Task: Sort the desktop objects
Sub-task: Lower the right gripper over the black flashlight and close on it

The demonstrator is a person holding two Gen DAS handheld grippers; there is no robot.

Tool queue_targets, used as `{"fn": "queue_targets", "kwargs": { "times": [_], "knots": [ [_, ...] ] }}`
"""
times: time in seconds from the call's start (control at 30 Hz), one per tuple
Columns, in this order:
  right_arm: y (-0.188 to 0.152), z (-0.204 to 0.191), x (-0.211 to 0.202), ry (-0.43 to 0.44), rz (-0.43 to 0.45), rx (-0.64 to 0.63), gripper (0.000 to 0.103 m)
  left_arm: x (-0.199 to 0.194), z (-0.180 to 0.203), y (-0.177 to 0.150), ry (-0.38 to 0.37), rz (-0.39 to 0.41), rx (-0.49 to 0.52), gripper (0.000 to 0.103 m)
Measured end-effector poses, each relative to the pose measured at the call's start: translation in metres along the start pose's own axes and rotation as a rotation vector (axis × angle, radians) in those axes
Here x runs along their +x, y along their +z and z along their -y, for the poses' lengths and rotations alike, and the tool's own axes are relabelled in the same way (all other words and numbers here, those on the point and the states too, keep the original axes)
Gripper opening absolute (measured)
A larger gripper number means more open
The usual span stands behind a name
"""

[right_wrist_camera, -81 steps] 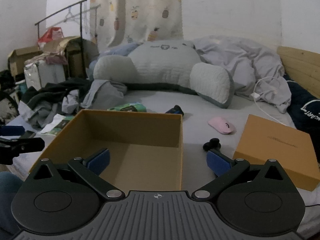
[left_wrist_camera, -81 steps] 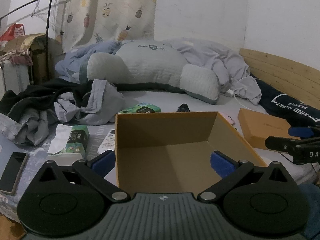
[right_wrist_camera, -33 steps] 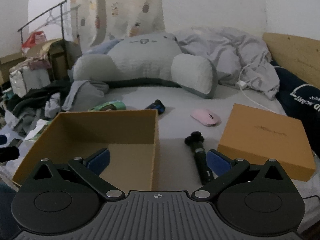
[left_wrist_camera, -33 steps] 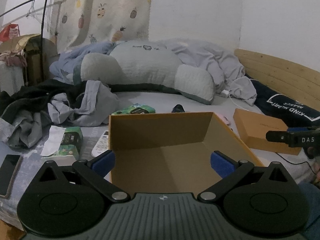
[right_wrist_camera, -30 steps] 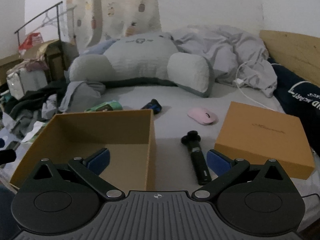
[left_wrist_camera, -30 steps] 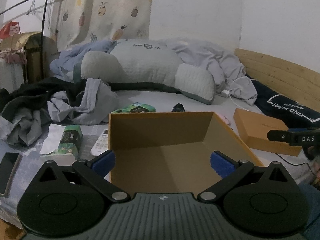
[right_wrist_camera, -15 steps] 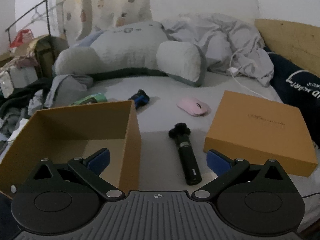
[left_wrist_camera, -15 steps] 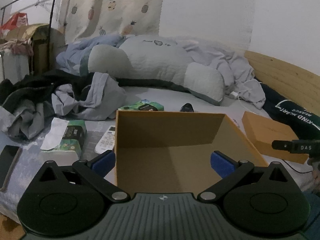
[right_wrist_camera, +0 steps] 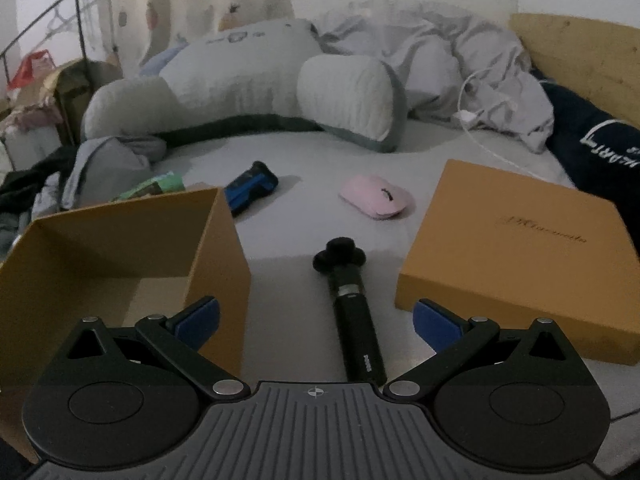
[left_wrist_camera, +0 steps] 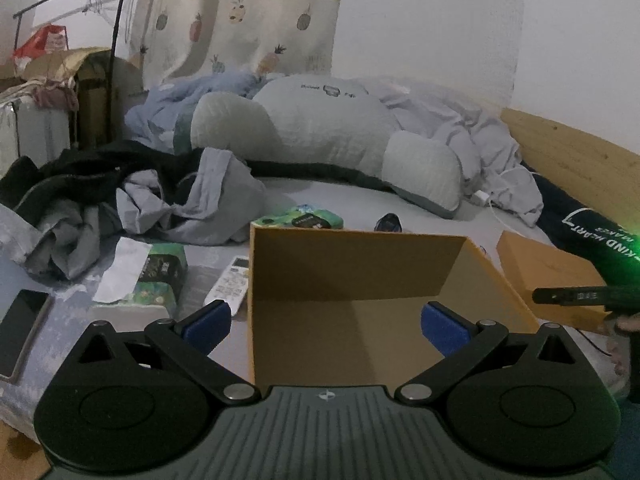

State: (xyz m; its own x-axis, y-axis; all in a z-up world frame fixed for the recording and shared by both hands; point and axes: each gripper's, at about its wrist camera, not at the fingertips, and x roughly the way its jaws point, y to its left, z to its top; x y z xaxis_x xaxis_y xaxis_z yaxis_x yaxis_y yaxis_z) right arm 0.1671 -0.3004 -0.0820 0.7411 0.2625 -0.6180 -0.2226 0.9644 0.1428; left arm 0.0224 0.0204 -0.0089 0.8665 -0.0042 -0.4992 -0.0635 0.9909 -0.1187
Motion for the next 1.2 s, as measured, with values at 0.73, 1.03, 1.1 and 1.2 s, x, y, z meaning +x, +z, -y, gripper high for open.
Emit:
{"fn": "queue_targets", "kwargs": {
  "times": [0.73, 1.03, 1.1, 1.2],
  "knots": [
    [-0.002, 0.03, 0.095, -0.013, -0.117, 0.006, 0.087, 0.002, -0.002, 0.0, -0.034, -0.003, -0.025, 0.103],
    [-0.006, 0.029, 0.118, -0.002, -0.167, -0.022, 0.07, 0.003, -0.004, -0.001, -0.04, -0.006, -0.029, 0.103],
    [-0.008, 0.028, 0.12, -0.012, -0.166, -0.04, 0.068, 0.003, -0.004, -0.001, -0.043, -0.007, -0.027, 0.103],
    [-0.007, 0.028, 0.121, -0.003, -0.157, -0.051, 0.065, 0.003, -0.004, -0.001, -0.046, -0.007, -0.021, 0.103]
  ]
}}
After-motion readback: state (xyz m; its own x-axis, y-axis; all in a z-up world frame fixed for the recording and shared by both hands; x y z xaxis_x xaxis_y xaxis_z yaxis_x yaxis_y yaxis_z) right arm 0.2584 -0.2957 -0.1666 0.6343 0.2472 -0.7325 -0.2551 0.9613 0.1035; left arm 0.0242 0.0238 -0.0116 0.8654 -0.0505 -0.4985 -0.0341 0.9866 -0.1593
